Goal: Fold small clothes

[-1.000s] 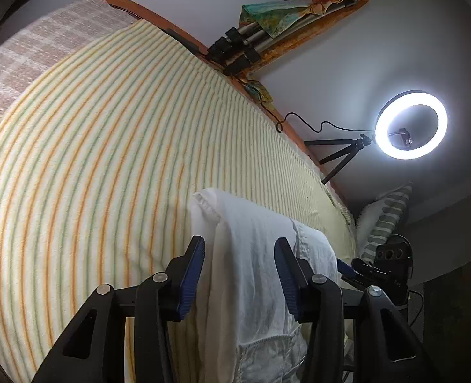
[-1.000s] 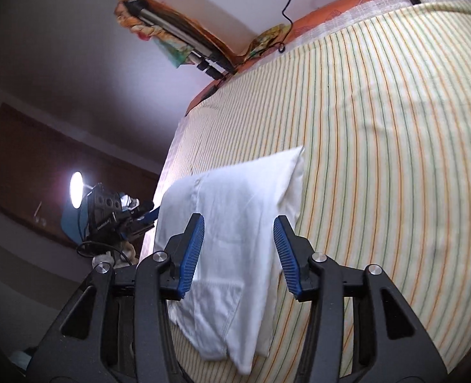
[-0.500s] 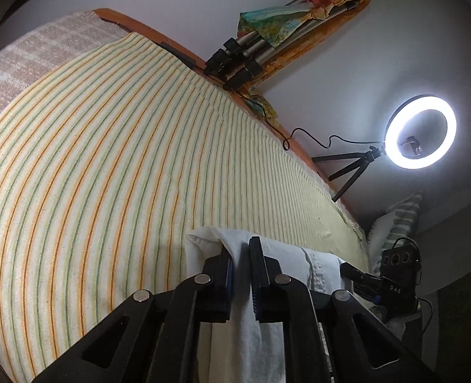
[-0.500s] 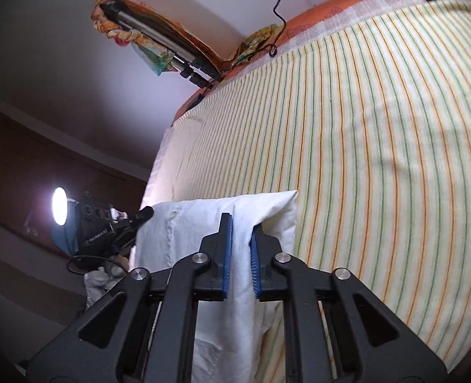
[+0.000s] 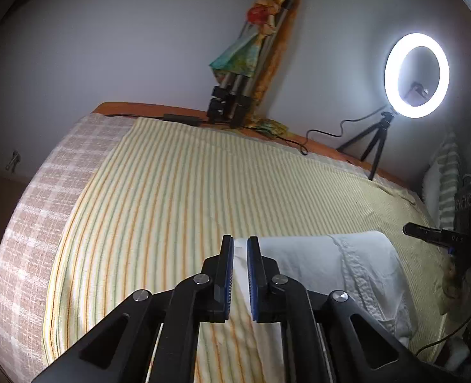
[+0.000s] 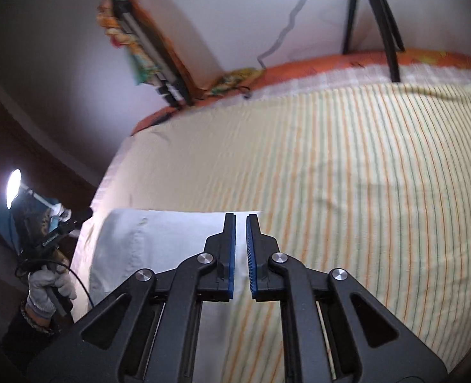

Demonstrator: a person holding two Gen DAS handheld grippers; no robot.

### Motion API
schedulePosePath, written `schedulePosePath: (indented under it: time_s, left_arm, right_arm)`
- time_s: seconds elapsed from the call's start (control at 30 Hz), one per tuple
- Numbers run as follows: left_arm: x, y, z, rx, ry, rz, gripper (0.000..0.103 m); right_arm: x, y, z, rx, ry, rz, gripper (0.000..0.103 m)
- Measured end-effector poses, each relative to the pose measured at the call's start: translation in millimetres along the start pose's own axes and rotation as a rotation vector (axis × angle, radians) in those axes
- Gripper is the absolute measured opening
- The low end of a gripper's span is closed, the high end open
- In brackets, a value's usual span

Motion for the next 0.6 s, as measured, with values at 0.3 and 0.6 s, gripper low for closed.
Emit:
schedulePosePath:
  time_s: [0.3,0.6]
  left_arm:
    - [51.7,24.2,39.0,-0.094,-0.047,0.181,0.014]
    - [40.7,37.8,54.0,-0.108,-0.046,0.169,0.014]
  right_arm:
    - [-41.0,18.8,42.4,-0.121,0.057,-0.208,0.01]
    - [-17.1,34.4,69.4,-0.156,0.076,-0.169,0.002]
Point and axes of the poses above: each gripper's, at about its wrist camera, not at the fingertips, and z roughly the way its jaws point, x to its right, y to its underside, the point moved 7 cm from there along z, roughly the way its jaws point, and after that the axes turned 4 degrees about -x, right-handed, at the moved point
